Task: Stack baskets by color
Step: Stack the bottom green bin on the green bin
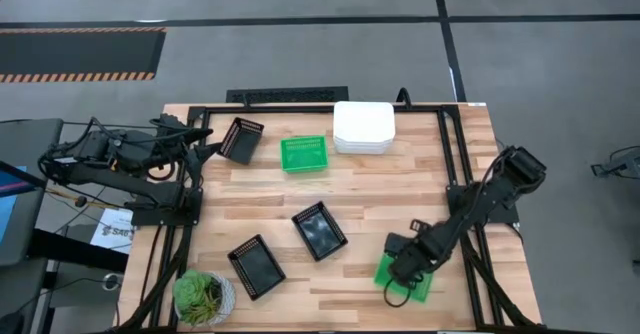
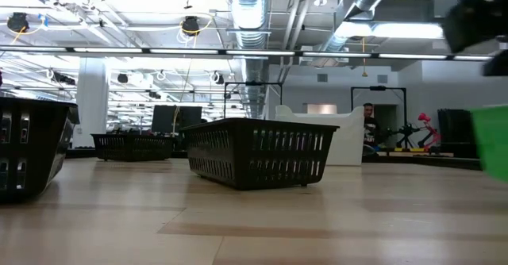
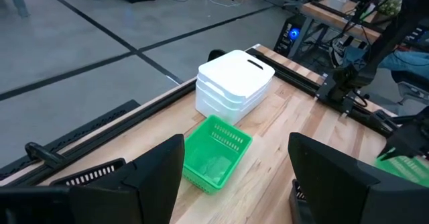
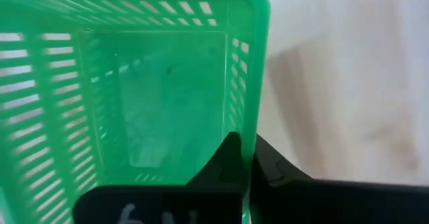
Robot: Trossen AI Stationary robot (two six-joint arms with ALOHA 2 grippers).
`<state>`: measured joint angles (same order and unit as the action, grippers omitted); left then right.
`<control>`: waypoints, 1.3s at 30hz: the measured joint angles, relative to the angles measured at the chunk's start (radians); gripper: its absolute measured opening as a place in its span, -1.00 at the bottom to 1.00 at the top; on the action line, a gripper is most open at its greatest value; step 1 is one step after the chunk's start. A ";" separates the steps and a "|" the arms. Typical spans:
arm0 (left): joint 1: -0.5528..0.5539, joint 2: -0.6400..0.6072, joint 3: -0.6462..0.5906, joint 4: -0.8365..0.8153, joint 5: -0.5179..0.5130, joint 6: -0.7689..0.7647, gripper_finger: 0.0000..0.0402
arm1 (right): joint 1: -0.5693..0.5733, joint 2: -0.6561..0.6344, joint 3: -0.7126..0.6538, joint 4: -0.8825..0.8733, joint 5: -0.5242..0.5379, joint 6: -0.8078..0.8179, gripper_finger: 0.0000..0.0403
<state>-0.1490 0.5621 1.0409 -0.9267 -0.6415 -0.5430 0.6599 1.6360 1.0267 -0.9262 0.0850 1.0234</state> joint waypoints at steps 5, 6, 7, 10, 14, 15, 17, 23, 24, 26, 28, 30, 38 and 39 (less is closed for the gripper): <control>0.000 0.000 0.000 0.000 0.000 0.000 0.28 | -0.084 -0.002 0.073 -0.088 0.005 -0.163 -0.93; 0.000 0.000 0.000 0.000 0.000 0.001 0.28 | -0.103 -0.005 0.092 -0.110 0.007 -0.199 -0.94; 0.000 0.000 0.000 0.000 0.001 0.007 0.28 | -0.124 -0.006 0.116 -0.133 0.015 -0.240 -0.96; 0.000 0.000 0.000 -0.003 0.001 0.022 0.28 | -0.191 -0.006 0.200 -0.217 0.080 -0.366 -0.97; 0.000 0.000 0.000 -0.003 0.001 0.043 0.28 | -0.315 -0.007 0.310 -0.261 0.170 -0.579 -0.92; 0.000 0.000 0.000 -0.003 0.001 0.045 0.28 | -0.350 -0.007 0.339 -0.258 0.181 -0.636 -0.92; 0.000 0.000 0.000 -0.003 0.001 0.050 0.28 | -0.424 -0.007 0.398 -0.245 0.188 -0.763 -0.94; 0.000 0.000 0.000 -0.002 -0.011 0.050 0.28 | -0.641 -0.007 0.514 0.001 0.195 -1.110 -0.96; 0.000 0.000 0.000 -0.002 -0.011 0.050 0.28 | -0.675 -0.007 0.524 0.054 0.172 -1.153 -0.94; 0.000 0.000 0.000 -0.002 -0.011 0.049 0.28 | -0.740 -0.007 0.538 0.162 0.097 -1.220 -0.91; 0.000 0.000 0.000 -0.001 -0.011 0.049 0.28 | -0.796 -0.007 0.541 0.262 0.023 -1.263 -0.91; 0.000 0.000 0.000 -0.001 -0.012 0.049 0.28 | -0.841 -0.001 0.541 0.344 -0.023 -1.286 -0.93; 0.000 0.000 0.000 0.001 -0.050 0.048 0.28 | -0.949 0.043 0.538 0.512 -0.147 -1.342 -0.89; 0.000 0.000 0.000 0.001 -0.055 0.048 0.28 | -0.958 0.058 0.538 0.530 -0.155 -1.350 -0.88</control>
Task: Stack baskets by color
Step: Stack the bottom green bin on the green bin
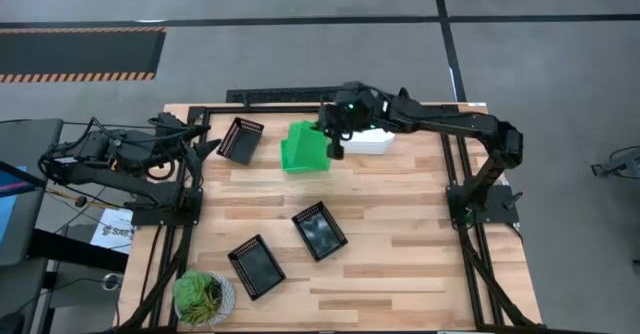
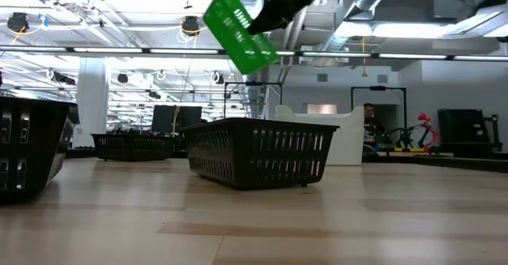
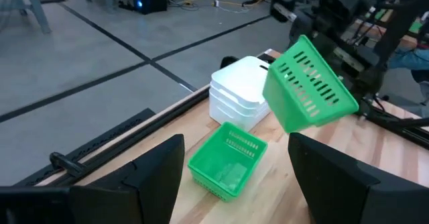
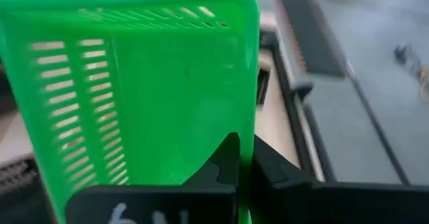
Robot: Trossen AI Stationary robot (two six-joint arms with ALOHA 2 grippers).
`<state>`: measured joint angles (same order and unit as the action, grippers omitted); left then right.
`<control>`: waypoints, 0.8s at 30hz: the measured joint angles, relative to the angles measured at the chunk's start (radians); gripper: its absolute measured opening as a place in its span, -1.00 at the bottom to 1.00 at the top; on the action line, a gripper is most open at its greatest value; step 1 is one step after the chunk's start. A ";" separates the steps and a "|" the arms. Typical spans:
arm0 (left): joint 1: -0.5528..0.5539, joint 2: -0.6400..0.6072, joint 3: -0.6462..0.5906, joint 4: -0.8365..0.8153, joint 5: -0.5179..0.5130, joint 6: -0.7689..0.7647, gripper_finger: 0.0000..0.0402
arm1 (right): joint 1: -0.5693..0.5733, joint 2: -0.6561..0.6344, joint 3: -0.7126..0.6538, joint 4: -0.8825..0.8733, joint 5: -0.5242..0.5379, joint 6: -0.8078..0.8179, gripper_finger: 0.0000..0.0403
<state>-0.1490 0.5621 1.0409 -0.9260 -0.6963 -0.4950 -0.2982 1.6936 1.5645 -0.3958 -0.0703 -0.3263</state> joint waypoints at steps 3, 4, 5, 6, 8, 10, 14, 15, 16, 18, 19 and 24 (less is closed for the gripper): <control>0.000 0.000 0.000 0.001 -0.005 0.001 0.28 | -0.019 0.041 0.004 0.027 -0.039 -0.023 -0.90; 0.000 0.000 0.000 0.001 -0.005 0.000 0.28 | -0.026 0.057 0.007 0.024 -0.045 -0.035 -0.91; 0.000 0.000 0.000 0.001 -0.005 0.000 0.28 | -0.032 0.082 0.024 0.031 -0.047 -0.049 -0.93; 0.000 0.000 0.000 0.000 -0.006 0.000 0.28 | -0.034 0.102 0.041 0.026 -0.049 -0.064 -0.94; 0.000 0.000 0.000 0.000 -0.008 -0.002 0.28 | -0.051 0.139 0.086 -0.024 -0.064 -0.095 -0.94; 0.000 0.000 0.000 0.000 -0.015 -0.003 0.28 | -0.059 0.185 0.152 -0.056 -0.066 -0.135 -0.93; 0.000 0.000 0.000 0.000 -0.025 -0.006 0.28 | -0.078 0.283 0.297 -0.179 -0.086 -0.179 -0.86; 0.000 0.000 0.000 0.000 -0.025 -0.006 0.28 | -0.079 0.308 0.334 -0.226 -0.098 -0.187 -0.85; 0.000 0.000 0.000 -0.001 -0.024 -0.007 0.28 | -0.080 0.335 0.376 -0.261 -0.110 -0.195 -0.85; 0.000 0.000 0.000 -0.006 -0.023 -0.011 0.28 | -0.086 0.382 0.450 -0.320 -0.131 -0.207 -0.88; 0.000 0.000 0.000 -0.006 -0.023 -0.014 0.28 | -0.089 0.405 0.482 -0.357 -0.139 -0.216 -0.89; 0.000 0.000 0.000 -0.008 -0.017 -0.011 0.28 | -0.091 0.507 0.589 -0.491 -0.143 -0.252 -0.93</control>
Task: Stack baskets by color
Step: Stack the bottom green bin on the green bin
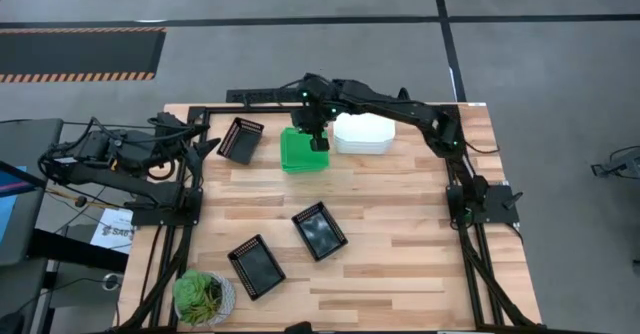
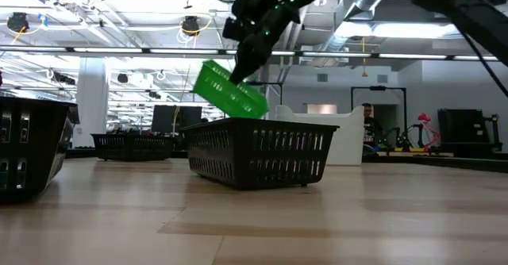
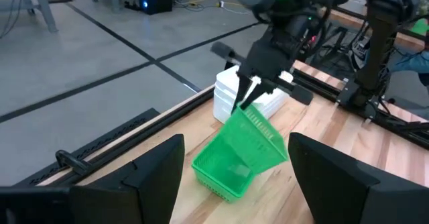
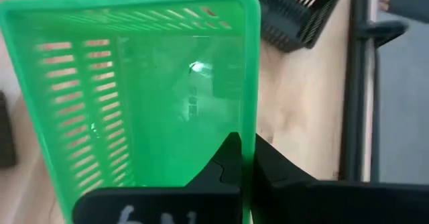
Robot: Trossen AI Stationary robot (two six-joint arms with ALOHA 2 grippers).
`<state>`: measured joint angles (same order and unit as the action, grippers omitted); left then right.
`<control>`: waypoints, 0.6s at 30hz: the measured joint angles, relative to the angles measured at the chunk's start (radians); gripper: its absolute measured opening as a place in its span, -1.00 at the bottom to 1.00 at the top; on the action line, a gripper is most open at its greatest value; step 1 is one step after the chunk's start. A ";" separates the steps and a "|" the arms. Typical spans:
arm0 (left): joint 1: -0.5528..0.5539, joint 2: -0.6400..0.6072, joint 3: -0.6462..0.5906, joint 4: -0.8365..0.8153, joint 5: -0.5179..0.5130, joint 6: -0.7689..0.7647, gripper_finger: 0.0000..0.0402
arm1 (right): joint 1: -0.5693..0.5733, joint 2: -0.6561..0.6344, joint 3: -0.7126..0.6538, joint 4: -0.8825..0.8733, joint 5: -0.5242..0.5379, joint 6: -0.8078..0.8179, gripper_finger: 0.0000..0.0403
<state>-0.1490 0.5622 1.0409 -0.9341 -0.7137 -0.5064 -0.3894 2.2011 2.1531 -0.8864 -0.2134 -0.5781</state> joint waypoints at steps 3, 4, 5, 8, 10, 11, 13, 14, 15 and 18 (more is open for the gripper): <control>0.000 0.000 0.000 -0.004 0.000 0.002 0.28 | -0.003 0.036 0.025 -0.016 0.000 -0.008 -0.89; 0.000 0.000 0.000 -0.004 0.000 0.002 0.28 | -0.005 0.046 0.031 -0.031 0.000 -0.010 -0.87; 0.000 0.000 0.000 -0.004 0.000 0.002 0.28 | -0.006 0.058 0.036 -0.024 0.000 -0.010 -0.85; 0.000 0.000 0.000 -0.006 0.002 0.007 0.28 | -0.015 0.066 0.037 -0.036 0.001 -0.010 -0.84; 0.000 0.000 0.000 -0.008 0.003 0.013 0.28 | -0.020 0.064 0.038 -0.032 0.000 -0.021 -0.86; 0.000 0.000 0.000 -0.014 0.004 0.013 0.28 | -0.020 0.064 0.038 -0.038 0.001 -0.029 -0.87; 0.000 0.000 0.000 -0.022 0.003 0.014 0.28 | -0.021 0.064 0.037 -0.045 0.002 -0.033 -0.89; 0.000 0.000 0.000 -0.023 0.001 0.014 0.28 | -0.020 0.064 0.037 -0.045 0.003 -0.033 -0.89; 0.000 0.000 0.000 -0.023 0.001 0.013 0.28 | -0.021 0.064 0.037 -0.047 0.002 -0.033 -0.89; 0.000 0.000 0.000 -0.023 0.001 0.014 0.28 | -0.024 0.064 0.037 -0.057 0.002 -0.036 -0.86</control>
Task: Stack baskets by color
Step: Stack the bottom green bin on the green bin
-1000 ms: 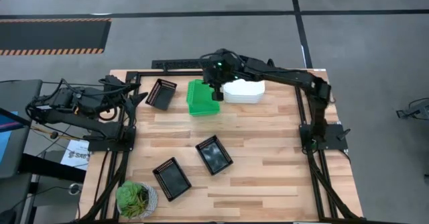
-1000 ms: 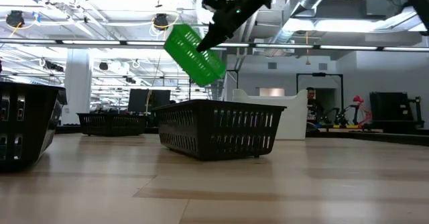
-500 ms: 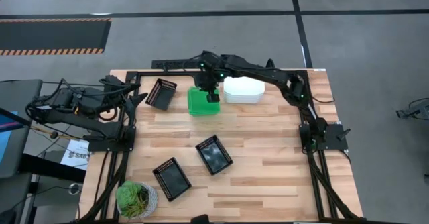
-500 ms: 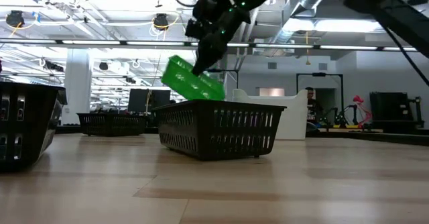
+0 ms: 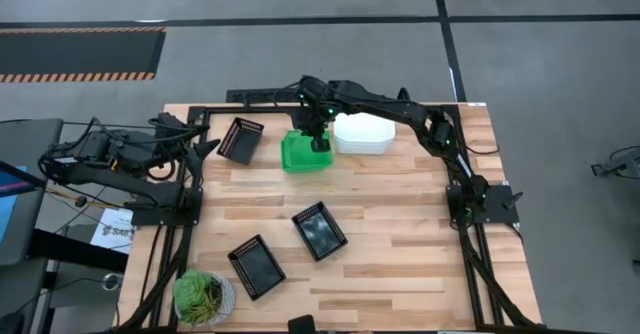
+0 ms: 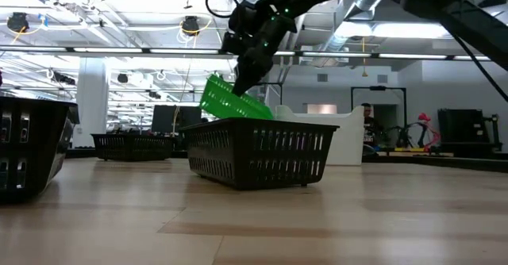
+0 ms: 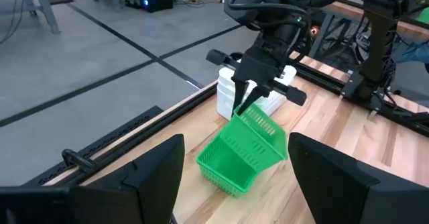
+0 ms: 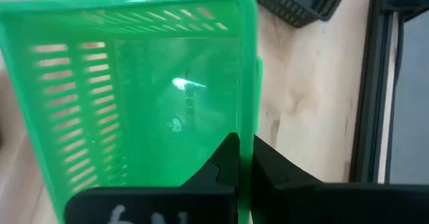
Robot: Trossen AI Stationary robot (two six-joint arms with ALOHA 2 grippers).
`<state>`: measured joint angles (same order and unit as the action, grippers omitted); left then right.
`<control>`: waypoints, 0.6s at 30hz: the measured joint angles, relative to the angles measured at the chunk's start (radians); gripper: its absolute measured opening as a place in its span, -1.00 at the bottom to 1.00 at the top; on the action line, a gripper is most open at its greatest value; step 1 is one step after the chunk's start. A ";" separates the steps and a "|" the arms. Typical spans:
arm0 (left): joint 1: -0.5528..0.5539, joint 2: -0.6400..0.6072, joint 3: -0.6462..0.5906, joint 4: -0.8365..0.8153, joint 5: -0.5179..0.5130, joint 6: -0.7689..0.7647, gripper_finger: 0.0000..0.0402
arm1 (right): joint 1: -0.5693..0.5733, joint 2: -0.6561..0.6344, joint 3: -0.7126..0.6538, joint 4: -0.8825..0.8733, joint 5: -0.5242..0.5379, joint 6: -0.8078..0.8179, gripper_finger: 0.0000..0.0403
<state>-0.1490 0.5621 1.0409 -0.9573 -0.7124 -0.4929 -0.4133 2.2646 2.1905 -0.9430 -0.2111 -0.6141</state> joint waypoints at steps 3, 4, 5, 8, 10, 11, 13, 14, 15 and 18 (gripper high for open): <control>0.000 0.000 0.000 0.000 0.000 0.000 0.28 | -0.002 0.017 -0.001 0.003 0.003 -0.004 -0.79; 0.000 0.000 0.000 0.000 0.000 -0.001 0.28 | -0.002 0.019 -0.004 -0.009 0.009 -0.004 -0.76; 0.000 0.000 0.000 0.000 0.000 -0.005 0.28 | -0.003 0.023 -0.004 -0.017 0.018 -0.004 -0.74; 0.000 0.000 0.000 -0.001 0.000 -0.013 0.28 | -0.002 0.039 0.000 -0.003 0.033 -0.012 -0.67; 0.000 0.000 0.000 -0.002 0.001 -0.018 0.28 | -0.002 0.042 -0.004 -0.020 0.037 -0.014 -0.63; 0.000 0.000 0.000 -0.002 0.001 -0.021 0.28 | -0.002 0.043 -0.004 -0.016 0.037 -0.015 -0.60; 0.000 0.000 0.000 -0.002 0.001 -0.024 0.28 | -0.002 0.043 -0.002 -0.007 0.037 -0.015 -0.55; 0.000 0.000 0.000 -0.002 0.001 -0.025 0.28 | -0.002 0.043 -0.002 -0.011 0.037 -0.015 -0.52; 0.000 0.000 0.000 -0.002 0.000 -0.025 0.28 | -0.002 0.043 -0.002 -0.013 0.038 -0.015 -0.48; 0.000 0.000 0.000 -0.002 0.000 -0.036 0.28 | -0.001 0.042 0.011 -0.032 0.038 -0.009 -0.38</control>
<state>-0.1490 0.5621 1.0409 -0.9593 -0.7128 -0.5287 -0.4141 2.3068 2.2019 -0.9745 -0.1734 -0.6229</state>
